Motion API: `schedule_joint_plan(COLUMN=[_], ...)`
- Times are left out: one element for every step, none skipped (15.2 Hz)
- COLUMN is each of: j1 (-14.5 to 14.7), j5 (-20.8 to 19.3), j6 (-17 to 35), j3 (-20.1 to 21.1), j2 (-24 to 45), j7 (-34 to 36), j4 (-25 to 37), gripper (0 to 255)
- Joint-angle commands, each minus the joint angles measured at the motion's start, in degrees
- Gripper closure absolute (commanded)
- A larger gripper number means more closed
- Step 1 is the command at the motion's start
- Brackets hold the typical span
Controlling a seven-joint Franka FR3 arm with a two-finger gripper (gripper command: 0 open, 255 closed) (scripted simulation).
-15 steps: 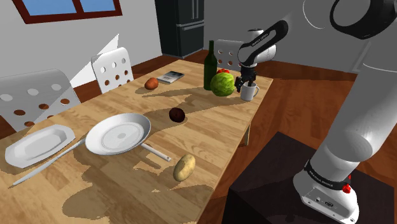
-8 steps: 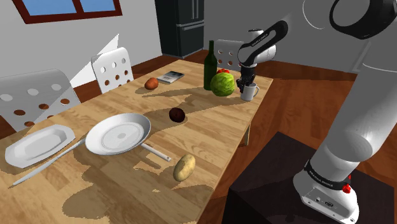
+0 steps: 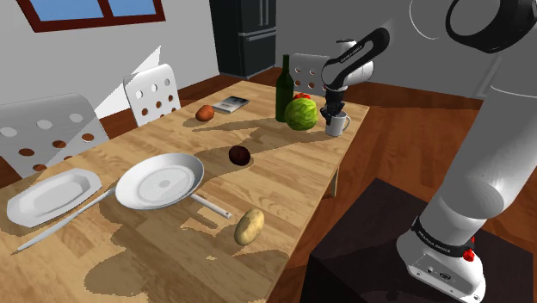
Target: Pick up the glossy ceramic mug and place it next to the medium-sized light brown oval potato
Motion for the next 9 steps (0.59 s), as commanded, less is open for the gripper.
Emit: schedule_joint_plan(j1=[0.04,0.07,0.10,0.12,0.15,0.18,0.20,0.22,0.24], j5=[-0.17,-0.32,-0.47,-0.61,-0.75,-0.88,-1.00,-1.12,-1.23], j6=[-0.72,-1.46,-2.19,-2.93,-3.67,-4.41,-5.15,-5.90,-6.64], j3=[-0.02,-0.03,-0.05,-0.06,-0.06,-0.07,-0.07,-0.07,-0.06], j2=[-0.46,-0.91,-1.35,-1.78,-2.20,-2.60,-3.00,-3.38,-3.75], j7=[0.09,0.17,0.24,0.32,0.38,0.45,0.51,0.56,0.61], j4=[0.29,0.59,0.91,1.23,1.57,1.92,2.28,2.65,3.04], gripper=[255,255,255,255,255,255,255,255,255])
